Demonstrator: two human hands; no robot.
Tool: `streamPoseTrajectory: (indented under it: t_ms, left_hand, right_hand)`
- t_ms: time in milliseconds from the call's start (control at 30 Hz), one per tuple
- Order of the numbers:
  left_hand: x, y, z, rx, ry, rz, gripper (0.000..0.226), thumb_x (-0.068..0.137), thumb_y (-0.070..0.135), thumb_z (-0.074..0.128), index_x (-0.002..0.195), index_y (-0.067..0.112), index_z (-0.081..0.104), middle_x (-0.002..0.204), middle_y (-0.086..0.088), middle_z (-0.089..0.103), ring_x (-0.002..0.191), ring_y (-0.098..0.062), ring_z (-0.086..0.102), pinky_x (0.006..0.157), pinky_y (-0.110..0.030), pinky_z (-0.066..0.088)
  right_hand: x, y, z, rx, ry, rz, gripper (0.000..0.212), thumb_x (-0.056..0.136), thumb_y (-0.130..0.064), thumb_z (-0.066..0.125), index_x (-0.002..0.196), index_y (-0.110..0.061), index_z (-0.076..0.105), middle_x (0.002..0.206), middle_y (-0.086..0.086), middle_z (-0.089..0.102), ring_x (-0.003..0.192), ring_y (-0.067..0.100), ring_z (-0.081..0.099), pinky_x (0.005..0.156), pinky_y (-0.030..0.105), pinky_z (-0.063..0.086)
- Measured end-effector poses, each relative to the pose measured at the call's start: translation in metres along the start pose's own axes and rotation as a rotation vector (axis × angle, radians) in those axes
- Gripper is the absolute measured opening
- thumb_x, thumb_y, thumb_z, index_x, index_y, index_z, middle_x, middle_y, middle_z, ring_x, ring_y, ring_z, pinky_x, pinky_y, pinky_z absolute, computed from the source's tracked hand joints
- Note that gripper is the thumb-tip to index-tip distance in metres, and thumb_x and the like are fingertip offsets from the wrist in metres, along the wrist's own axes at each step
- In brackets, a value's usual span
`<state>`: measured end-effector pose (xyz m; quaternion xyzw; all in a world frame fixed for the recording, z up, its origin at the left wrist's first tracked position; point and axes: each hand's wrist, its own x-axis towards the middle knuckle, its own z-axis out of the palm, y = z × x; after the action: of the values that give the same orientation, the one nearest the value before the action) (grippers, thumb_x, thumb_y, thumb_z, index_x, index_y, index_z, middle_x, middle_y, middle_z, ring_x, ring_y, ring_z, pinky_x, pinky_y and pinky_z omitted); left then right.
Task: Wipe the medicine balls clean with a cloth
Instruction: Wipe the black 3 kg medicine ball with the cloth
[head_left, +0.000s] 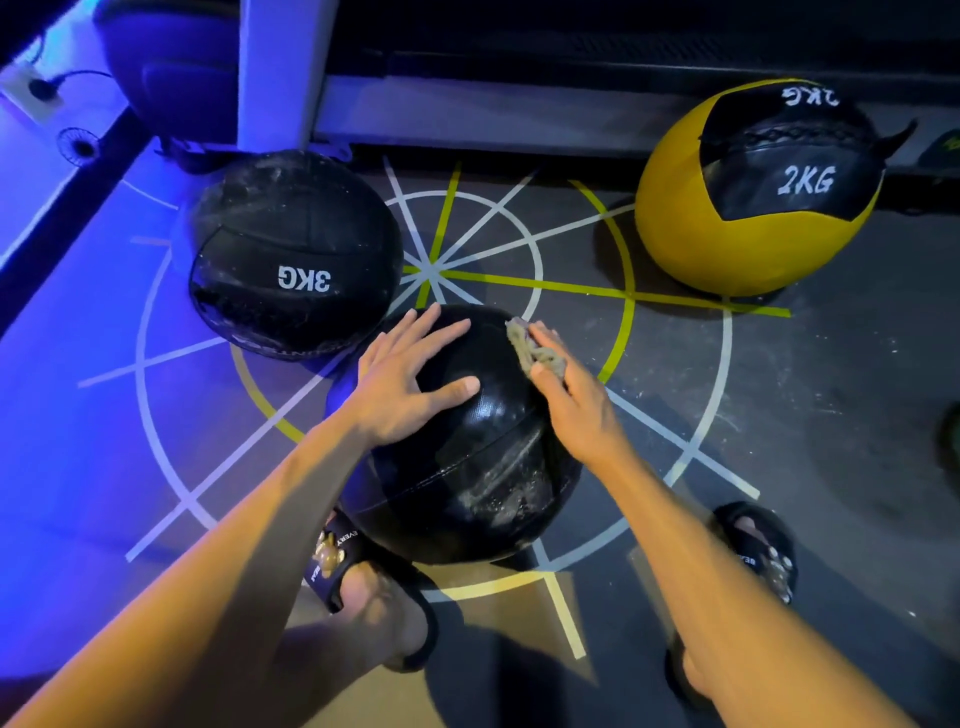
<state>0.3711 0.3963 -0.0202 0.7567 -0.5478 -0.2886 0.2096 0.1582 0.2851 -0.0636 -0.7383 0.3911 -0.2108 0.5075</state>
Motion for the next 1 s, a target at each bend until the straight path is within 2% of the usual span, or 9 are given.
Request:
streamPoseTrajectory:
  t_ms: [67, 133, 267, 367, 533, 700, 767, 867, 1000]
  left_hand:
    - [0.008, 0.002, 0.002, 0.014, 0.006, -0.010, 0.086, 0.072, 0.087, 0.044, 0.151, 0.055, 0.034, 0.170, 0.018, 0.012, 0.156, -0.003, -0.002, 0.125, -0.040, -0.003]
    - [0.015, 0.004, 0.001, 0.021, 0.021, -0.021, 0.087, 0.071, 0.087, 0.044, 0.151, 0.054, 0.035, 0.170, 0.015, 0.015, 0.157, -0.006, 0.001, 0.125, -0.041, -0.002]
    - [0.024, 0.008, -0.002, 0.039, 0.041, -0.031, 0.087, 0.070, 0.083, 0.038, 0.151, 0.051, 0.038, 0.169, 0.011, 0.021, 0.157, -0.010, 0.006, 0.126, -0.044, 0.001]
    - [0.031, 0.015, -0.001, 0.071, 0.024, -0.032, 0.087, 0.071, 0.082, 0.037, 0.152, 0.049, 0.039, 0.168, 0.011, 0.023, 0.157, -0.011, 0.009, 0.125, -0.042, 0.002]
    - [0.056, 0.029, 0.000, 0.114, -0.022, -0.075, 0.083, 0.076, 0.077, 0.044, 0.153, 0.046, 0.038, 0.169, 0.009, 0.022, 0.157, -0.014, 0.011, 0.126, -0.043, 0.003]
    - [0.080, 0.030, -0.007, 0.158, 0.001, -0.078, 0.077, 0.082, 0.074, 0.050, 0.152, 0.043, 0.043, 0.168, 0.002, 0.026, 0.155, -0.021, 0.019, 0.126, -0.047, 0.012]
    - [0.086, 0.032, -0.011, 0.181, 0.041, -0.049, 0.071, 0.088, 0.068, 0.058, 0.150, 0.037, 0.047, 0.167, -0.004, 0.028, 0.154, -0.025, 0.023, 0.125, -0.047, 0.014]
    - [0.086, 0.038, -0.033, 0.130, 0.119, -0.030, 0.068, 0.088, 0.068, 0.054, 0.142, 0.026, 0.059, 0.157, -0.009, 0.042, 0.147, -0.027, 0.037, 0.122, -0.043, 0.026]
    - [0.059, 0.026, -0.081, 0.240, -0.096, 0.141, 0.072, 0.085, 0.062, 0.055, 0.135, 0.011, 0.064, 0.139, -0.013, 0.057, 0.136, -0.028, 0.048, 0.109, -0.015, 0.023]
  right_hand:
    - [0.002, -0.006, 0.006, 0.014, 0.085, 0.076, 0.048, 0.107, -0.033, 0.042, 0.155, -0.033, 0.039, 0.159, -0.019, 0.033, 0.149, -0.003, 0.022, 0.126, 0.039, 0.021]
    - [-0.014, -0.019, 0.016, -0.074, 0.108, 0.020, 0.049, 0.109, -0.032, 0.039, 0.157, -0.029, 0.034, 0.162, -0.015, 0.030, 0.151, -0.004, 0.017, 0.127, 0.034, 0.017]
    - [-0.063, -0.025, 0.033, -0.424, -0.041, -0.415, 0.051, 0.108, -0.026, 0.038, 0.157, -0.015, 0.029, 0.166, 0.000, 0.022, 0.155, 0.009, 0.011, 0.128, 0.038, 0.009]
    - [-0.053, -0.007, 0.011, -0.561, -0.099, -0.550, 0.053, 0.106, -0.026, 0.037, 0.157, -0.015, 0.028, 0.166, 0.002, 0.024, 0.155, 0.011, 0.015, 0.127, 0.041, 0.016]
    - [-0.012, -0.011, -0.003, -0.224, 0.150, -0.076, 0.051, 0.107, -0.026, 0.041, 0.157, -0.020, 0.035, 0.163, -0.007, 0.032, 0.152, 0.005, 0.022, 0.123, 0.041, 0.028]
    - [-0.037, -0.028, 0.017, -0.373, -0.044, -0.342, 0.049, 0.108, -0.025, 0.038, 0.156, -0.014, 0.032, 0.164, 0.000, 0.028, 0.154, 0.005, 0.013, 0.127, 0.036, 0.013]
    - [-0.024, -0.026, 0.007, -0.373, -0.067, -0.346, 0.050, 0.108, -0.024, 0.038, 0.157, -0.014, 0.031, 0.165, -0.001, 0.028, 0.154, 0.003, 0.012, 0.127, 0.036, 0.014]
    - [0.006, -0.035, -0.006, -0.370, -0.108, -0.241, 0.052, 0.108, -0.024, 0.036, 0.158, -0.016, 0.029, 0.165, -0.005, 0.025, 0.153, 0.002, 0.012, 0.127, 0.035, 0.014]
    - [0.042, -0.051, -0.028, -0.440, -0.163, -0.134, 0.050, 0.109, -0.024, 0.038, 0.158, -0.018, 0.030, 0.164, -0.009, 0.023, 0.151, 0.001, 0.012, 0.126, 0.032, 0.014]
